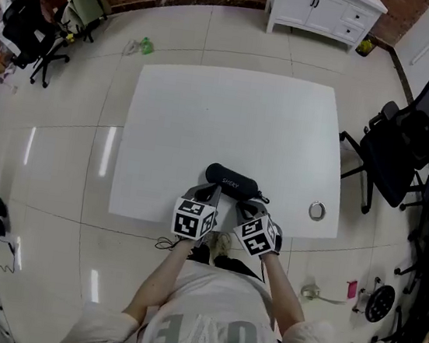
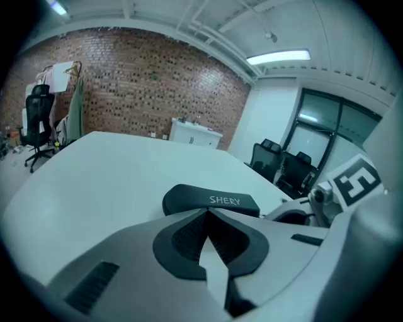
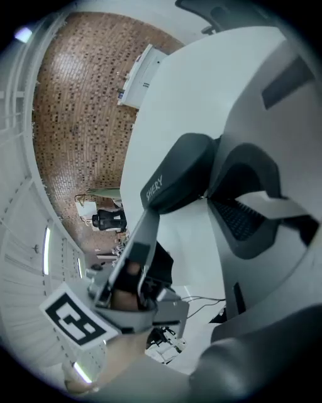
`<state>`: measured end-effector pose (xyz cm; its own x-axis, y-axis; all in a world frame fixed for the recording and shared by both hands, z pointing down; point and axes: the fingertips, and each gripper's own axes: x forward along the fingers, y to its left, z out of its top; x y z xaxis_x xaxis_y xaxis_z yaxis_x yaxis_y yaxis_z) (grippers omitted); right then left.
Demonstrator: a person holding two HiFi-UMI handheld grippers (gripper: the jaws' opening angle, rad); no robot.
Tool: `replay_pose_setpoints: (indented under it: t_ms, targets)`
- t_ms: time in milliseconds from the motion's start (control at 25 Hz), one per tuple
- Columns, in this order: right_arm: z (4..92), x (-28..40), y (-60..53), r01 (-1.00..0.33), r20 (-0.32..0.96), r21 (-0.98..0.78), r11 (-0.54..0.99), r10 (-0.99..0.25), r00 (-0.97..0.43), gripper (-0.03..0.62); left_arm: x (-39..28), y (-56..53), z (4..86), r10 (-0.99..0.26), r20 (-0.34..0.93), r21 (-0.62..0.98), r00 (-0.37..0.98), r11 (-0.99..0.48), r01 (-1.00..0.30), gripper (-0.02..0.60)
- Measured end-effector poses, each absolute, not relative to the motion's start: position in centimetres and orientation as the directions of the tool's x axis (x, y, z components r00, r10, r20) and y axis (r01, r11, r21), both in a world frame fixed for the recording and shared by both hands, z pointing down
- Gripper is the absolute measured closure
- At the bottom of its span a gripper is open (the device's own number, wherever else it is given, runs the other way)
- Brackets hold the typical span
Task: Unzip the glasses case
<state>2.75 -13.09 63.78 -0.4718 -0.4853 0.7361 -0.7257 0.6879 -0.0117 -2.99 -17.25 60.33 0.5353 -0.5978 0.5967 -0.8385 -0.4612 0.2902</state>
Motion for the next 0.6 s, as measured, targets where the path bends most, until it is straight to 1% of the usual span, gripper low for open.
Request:
replay_pose_setpoints:
  t_ms: [120, 200, 320, 480, 600]
  targets:
    - [63.6, 1.6, -12.0, -0.743, 0.722, -0.047, 0.667, -0.492, -0.487, 0.594, -3.2, -17.8, 59.9, -0.607, 0.596, 0.258, 0.526, -0.475, -0.841, 0.581]
    - [63.3, 1.3, -12.0, -0.757, 0.715, -0.069, 0.650, -0.497, -0.492, 0.594, -2.9, -17.8, 58.6, -0.629, 0.565, 0.240, 0.534, -0.494, -0.836, 0.581]
    - [63.2, 1.2, -12.0, -0.751, 0.716, -0.055, 0.658, -0.498, -0.489, 0.594, -0.6, -18.3, 57.0, -0.632, 0.525, 0.200, 0.570, -0.559, -0.805, 0.581]
    - [63.5, 0.9, -11.6, -0.759, 0.721, -0.055, 0.648, -0.500, -0.480, 0.594, 1.0, -19.1, 58.9, -0.591, 0.594, 0.093, 0.546, -0.624, -0.776, 0.581]
    - [63.5, 1.7, -11.6, -0.764, 0.727, -0.042, 0.644, -0.505, -0.465, 0.594, 1.2, -19.1, 59.2, -0.588, 0.599, 0.106, 0.543, -0.614, -0.782, 0.581]
